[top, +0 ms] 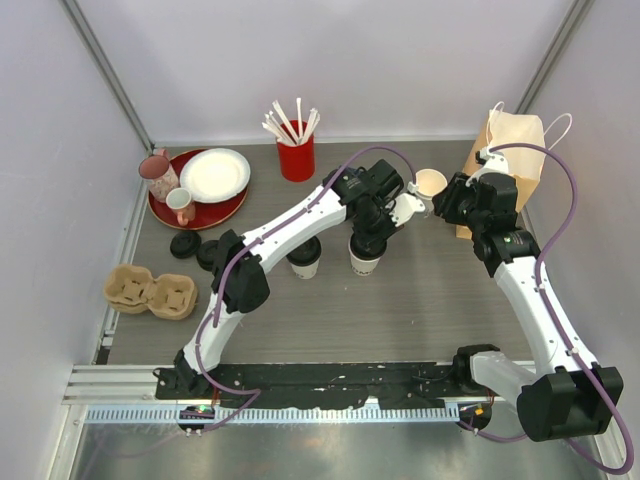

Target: Pack the takeout coffee

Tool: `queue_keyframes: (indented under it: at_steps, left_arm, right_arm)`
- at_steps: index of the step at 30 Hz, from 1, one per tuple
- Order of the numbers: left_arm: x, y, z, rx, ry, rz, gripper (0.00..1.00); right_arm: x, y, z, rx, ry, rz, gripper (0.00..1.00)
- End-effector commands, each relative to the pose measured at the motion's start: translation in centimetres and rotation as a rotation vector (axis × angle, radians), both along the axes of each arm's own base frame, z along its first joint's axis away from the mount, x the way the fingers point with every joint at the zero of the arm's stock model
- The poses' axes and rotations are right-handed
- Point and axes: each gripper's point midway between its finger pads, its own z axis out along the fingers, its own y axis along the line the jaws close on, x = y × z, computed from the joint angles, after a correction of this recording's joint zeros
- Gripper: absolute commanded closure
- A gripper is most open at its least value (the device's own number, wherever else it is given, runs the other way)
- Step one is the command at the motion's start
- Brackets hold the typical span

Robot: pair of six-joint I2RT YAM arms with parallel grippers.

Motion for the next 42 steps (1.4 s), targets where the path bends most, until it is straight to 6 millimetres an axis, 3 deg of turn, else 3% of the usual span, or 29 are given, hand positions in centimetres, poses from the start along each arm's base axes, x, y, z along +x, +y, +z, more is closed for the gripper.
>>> queue_keyframes:
  at_steps: [1,12,18,25,29,32,42]
  left_arm:
    - [-0.8,0.6,2.7,-0.041,-0.006,-0.004,1.0]
    - [-0.6,0.7,2.9,-0.046,-0.028,-0.005,1.0]
    - [-0.6,1.2,1.3,-0.022,-0.001,0.001,1.0]
    - [-0.6,0.9,2.3,-0.057,-0.006,0.001,1.0]
    - [-0.3,0.9,3.0,-0.061,-0.023,0.012,0.81]
    - [0.0,0.9,4.2,-0.075,-0.052,0.021,0.74]
    - [0.8,1.2,8.1,-0.126,-0.138,0.05,0.62]
  right_arm:
    - [0.1,0.1,2.0,0.01,-0.067,0.006,0.61]
    - [-0.1,0.1,2.1,0.011,-0.07,0.011,0.61]
    - [-0.3,0.1,2.4,0.012,-0.077,0.009,0.61]
    - [-0.4,0.3,2.2,0.016,-0.074,0.023,0.61]
    - [-0.4,0.5,2.3,0.02,-0.075,0.029,0.61]
    - [-0.3,0.6,2.6,0.021,-0.078,0.037,0.61]
    - [-0.1,1.1,2.7,0.031,-0.074,0.066,0.59]
